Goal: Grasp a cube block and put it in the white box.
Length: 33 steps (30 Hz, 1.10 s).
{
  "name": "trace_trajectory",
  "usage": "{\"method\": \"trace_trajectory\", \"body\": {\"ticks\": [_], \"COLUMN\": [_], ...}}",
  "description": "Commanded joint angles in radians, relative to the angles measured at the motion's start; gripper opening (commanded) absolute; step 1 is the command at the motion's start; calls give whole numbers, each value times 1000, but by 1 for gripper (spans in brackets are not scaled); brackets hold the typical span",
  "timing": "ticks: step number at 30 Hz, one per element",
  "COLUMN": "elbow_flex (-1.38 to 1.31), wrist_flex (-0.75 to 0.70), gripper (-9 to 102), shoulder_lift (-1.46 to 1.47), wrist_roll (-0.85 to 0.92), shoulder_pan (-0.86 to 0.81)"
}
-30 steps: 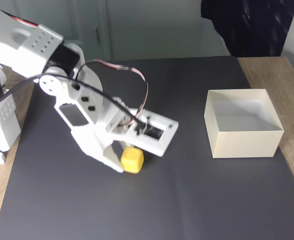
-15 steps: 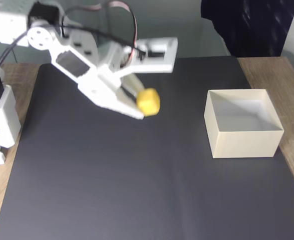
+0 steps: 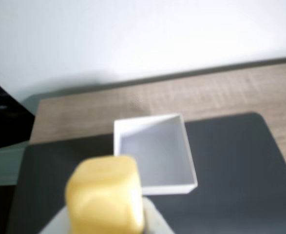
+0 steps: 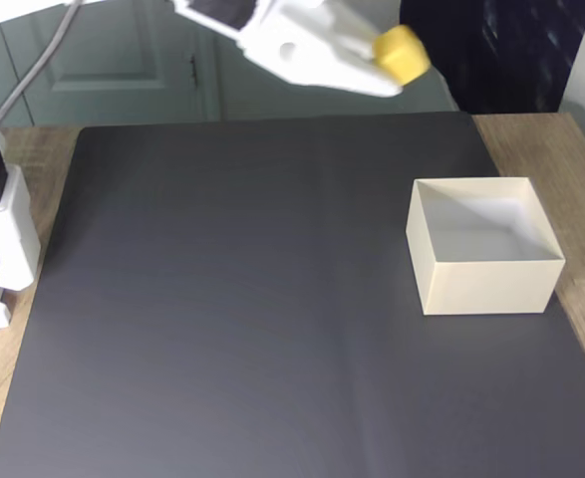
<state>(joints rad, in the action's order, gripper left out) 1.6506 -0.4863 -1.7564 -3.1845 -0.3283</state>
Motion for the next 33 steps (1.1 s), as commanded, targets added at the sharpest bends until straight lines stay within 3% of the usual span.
{"method": "trace_trajectory", "body": {"ticks": [1,12,33], "elbow_flex": [-199,-578,-581], "wrist_flex": [14,38,78], "gripper": [0,0,1], "shoulder_lift": [103,515,756], "wrist_roll": [5,12,9], "shoulder_pan": [6,-40,-25]}}
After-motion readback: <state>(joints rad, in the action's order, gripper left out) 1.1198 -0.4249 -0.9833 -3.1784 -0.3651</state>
